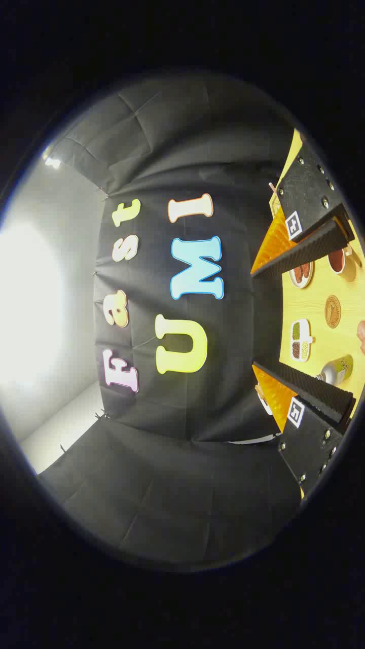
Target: Take the bottle from table, then pour the juice into the cup, finally place the bottle on the coaster
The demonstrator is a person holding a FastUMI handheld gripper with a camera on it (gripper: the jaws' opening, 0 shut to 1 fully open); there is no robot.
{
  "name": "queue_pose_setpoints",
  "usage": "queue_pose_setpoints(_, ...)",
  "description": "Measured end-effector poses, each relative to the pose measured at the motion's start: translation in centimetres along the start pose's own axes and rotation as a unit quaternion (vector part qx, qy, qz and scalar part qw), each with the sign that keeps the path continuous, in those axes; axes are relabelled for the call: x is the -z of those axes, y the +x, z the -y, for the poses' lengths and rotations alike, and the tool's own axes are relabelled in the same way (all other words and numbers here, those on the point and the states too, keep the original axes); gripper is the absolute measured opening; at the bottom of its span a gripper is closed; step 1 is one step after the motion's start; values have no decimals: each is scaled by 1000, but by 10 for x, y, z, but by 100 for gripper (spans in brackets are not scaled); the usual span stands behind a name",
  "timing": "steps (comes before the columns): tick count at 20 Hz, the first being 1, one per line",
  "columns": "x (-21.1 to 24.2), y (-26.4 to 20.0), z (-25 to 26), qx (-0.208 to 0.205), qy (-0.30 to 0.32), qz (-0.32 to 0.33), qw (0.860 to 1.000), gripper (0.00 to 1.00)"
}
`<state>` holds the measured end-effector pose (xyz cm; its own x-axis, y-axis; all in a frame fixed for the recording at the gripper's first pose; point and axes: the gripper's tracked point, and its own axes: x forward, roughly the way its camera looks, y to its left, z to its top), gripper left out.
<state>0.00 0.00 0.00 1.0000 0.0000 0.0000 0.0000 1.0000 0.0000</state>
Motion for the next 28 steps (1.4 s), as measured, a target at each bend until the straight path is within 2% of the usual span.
queue_pose_setpoints(10, 8, -4, -10, 13, -17, -10, 1000, 97)
queue_pose_setpoints(22, 15, 1, -30, 11, -3, 0, 1000, 97)
queue_pose_setpoints(28, 45, 7, -49, 12, -3, -13, 1000, 97)
